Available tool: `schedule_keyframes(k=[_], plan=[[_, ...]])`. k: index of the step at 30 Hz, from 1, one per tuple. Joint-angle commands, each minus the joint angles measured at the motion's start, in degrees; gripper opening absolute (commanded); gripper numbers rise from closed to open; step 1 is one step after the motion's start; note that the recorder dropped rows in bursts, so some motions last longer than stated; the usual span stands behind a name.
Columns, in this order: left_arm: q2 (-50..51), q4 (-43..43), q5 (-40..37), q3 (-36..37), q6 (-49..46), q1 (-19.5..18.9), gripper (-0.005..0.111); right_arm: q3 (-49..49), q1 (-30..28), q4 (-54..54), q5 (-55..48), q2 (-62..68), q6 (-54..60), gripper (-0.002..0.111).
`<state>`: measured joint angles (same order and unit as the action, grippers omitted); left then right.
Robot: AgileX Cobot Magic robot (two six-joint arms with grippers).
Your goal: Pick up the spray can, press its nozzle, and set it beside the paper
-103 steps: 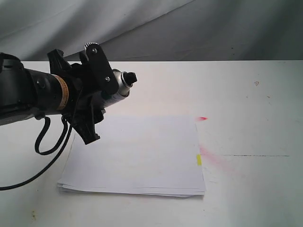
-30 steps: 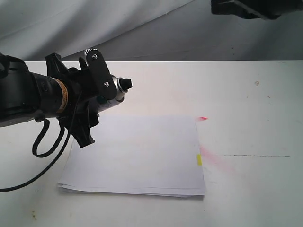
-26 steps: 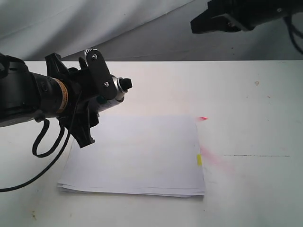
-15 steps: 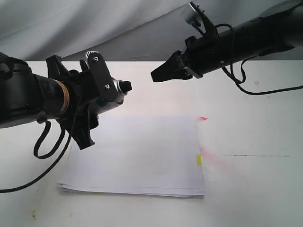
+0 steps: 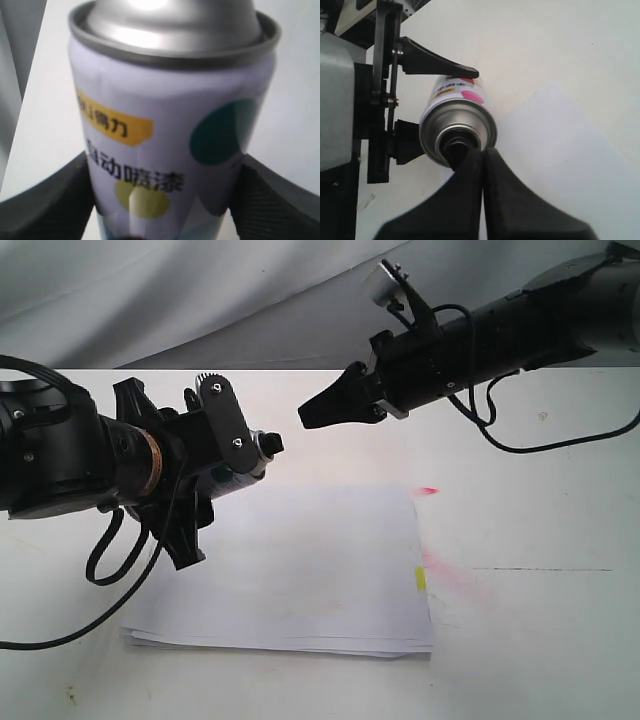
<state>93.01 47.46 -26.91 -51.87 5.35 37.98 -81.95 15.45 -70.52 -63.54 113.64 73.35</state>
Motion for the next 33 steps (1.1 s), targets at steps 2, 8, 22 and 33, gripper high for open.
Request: schedule_keyframes(k=[2,8,22,33], plan=[[-0.4,0.8,1.0,-0.5,0.6,0.3,0.000,-2.8,0.0,0.3,-3.5,1.1,1.2,0.000],[-0.4,0.8,1.0,-0.5,1.2,0.3,0.000,-3.2,0.0,1.8,-4.1,1.1,0.5,0.000],[-0.4,0.8,1.0,-0.5,1.8,0.3,0.000,-3.2,3.4,3.3,-2.3,1.2,-0.2,0.000],[-0.4,0.8,1.2,-0.5,1.9,0.3,0.000,-3.2,3.4,3.4,-1.0,3.3,-0.3,0.000]])
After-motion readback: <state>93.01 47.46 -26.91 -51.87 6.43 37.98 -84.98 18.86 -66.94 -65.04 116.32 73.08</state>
